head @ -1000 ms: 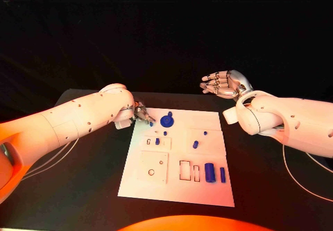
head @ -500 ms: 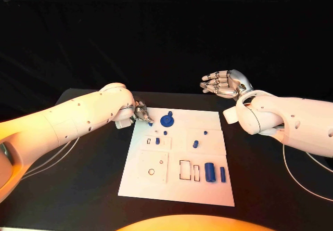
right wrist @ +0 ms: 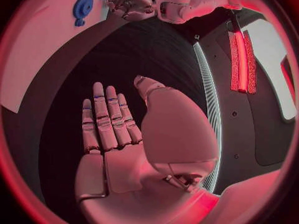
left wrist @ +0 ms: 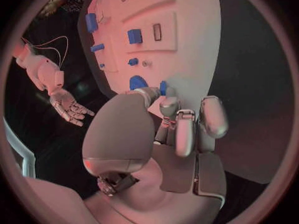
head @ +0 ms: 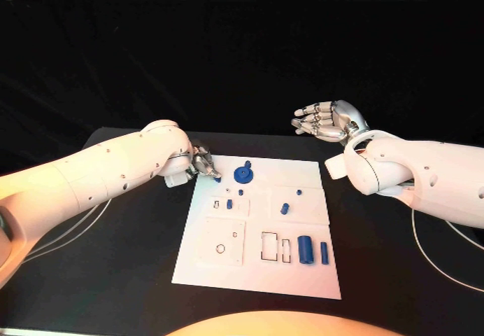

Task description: Assemble the parts on the task board

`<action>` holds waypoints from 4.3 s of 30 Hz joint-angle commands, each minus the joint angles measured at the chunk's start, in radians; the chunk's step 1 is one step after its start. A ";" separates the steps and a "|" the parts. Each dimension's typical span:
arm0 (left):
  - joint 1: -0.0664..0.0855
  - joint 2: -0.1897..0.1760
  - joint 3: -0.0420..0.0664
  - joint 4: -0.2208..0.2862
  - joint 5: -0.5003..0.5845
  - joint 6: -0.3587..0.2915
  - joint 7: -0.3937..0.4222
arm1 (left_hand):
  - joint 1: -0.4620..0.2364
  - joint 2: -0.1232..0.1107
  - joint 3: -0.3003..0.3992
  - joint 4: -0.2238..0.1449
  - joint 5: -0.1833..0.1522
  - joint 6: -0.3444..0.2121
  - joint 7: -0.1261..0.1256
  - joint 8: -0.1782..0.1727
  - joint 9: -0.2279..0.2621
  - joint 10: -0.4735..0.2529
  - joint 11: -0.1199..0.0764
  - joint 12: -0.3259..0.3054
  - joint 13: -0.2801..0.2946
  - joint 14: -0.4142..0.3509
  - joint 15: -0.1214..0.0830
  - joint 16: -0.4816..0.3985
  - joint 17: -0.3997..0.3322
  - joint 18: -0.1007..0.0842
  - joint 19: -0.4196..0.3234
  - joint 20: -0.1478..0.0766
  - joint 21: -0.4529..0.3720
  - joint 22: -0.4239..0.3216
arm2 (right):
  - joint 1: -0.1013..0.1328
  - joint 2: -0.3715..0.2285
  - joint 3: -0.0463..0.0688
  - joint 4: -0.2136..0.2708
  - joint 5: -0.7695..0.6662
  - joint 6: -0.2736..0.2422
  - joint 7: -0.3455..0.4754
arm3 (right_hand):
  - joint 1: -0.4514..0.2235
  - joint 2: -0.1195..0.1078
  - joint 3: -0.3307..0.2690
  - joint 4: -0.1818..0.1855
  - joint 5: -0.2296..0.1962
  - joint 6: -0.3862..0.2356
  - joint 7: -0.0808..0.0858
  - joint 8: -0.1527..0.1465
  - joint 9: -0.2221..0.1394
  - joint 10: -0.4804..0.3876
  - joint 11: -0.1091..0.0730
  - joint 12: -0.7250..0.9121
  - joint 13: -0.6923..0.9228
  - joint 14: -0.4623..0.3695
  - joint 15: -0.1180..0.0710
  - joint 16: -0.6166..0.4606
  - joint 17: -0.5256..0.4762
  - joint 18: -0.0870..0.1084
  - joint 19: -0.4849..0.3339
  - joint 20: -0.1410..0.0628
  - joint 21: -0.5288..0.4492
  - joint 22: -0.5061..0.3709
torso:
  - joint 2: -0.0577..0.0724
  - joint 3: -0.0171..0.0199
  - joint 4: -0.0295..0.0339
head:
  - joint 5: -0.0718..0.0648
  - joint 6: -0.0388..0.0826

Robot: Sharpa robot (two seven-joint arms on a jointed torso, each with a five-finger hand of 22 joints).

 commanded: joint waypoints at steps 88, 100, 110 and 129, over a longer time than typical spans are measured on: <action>-0.071 -0.248 -0.027 0.415 -0.089 -0.093 0.039 | -0.112 -0.104 0.343 -0.254 0.034 0.069 -0.020 0.014 0.066 0.088 -0.020 0.061 0.083 0.095 -0.017 0.005 0.225 -0.018 0.041 -0.016 0.032 0.055 | -0.011 -0.013 0.000 -0.002 0.009 0.054 -0.002 | -0.012 0.007 0.008 -0.013 -0.002 0.011 0.066 -0.003 -0.007 0.008 0.003 -0.011 -0.001 0.009 0.002 -0.013 -0.023 0.007 0.154 -0.003 0.045 0.025 | 0.001 -0.0006 -0.0007 | 0.032 -0.015; -0.072 -0.241 -0.027 0.410 -0.087 -0.092 0.020 | -0.113 -0.105 0.345 -0.255 0.034 0.070 -0.020 0.013 0.066 0.089 -0.020 0.063 0.085 0.095 -0.017 0.006 0.226 -0.018 0.041 -0.016 0.032 0.055 | -0.011 -0.014 0.000 -0.002 0.009 0.054 -0.002 | -0.012 0.007 0.008 -0.013 -0.002 0.011 0.066 -0.003 -0.007 0.008 0.003 -0.011 -0.001 0.009 0.002 -0.013 -0.023 0.007 0.154 -0.003 0.045 0.025 | 0.001 -0.0002 -0.0005 | 0.032 -0.016; -0.075 -0.221 -0.027 0.397 -0.078 -0.085 -0.002 | -0.150 -0.116 0.361 -0.267 0.085 0.085 -0.025 0.016 0.073 0.106 -0.025 0.072 0.098 0.098 -0.021 0.010 0.236 -0.019 0.043 -0.020 0.035 0.059 | -0.011 -0.014 0.000 -0.001 0.009 0.055 -0.003 | -0.012 0.007 0.008 -0.013 -0.002 0.011 0.066 -0.004 -0.008 0.008 0.003 -0.012 -0.001 0.009 0.002 -0.013 -0.023 0.006 0.151 -0.003 0.044 0.023 | 0.001 0.0003 -0.0017 | 0.034 -0.016; -0.079 -0.212 -0.028 0.392 -0.082 -0.086 -0.012 | -0.186 -0.121 0.345 -0.272 0.097 0.103 -0.038 0.029 0.085 0.143 -0.035 0.110 0.152 0.100 -0.027 0.013 0.242 -0.022 0.052 -0.025 0.040 0.073 | -0.011 -0.017 0.000 0.000 0.009 0.056 -0.003 | -0.012 0.006 0.008 -0.014 -0.002 0.011 0.066 -0.004 -0.008 0.007 0.003 -0.012 -0.001 0.009 0.003 -0.014 -0.024 0.006 0.149 -0.003 0.043 0.021 | 0.001 -0.0004 -0.0001 | 0.030 -0.018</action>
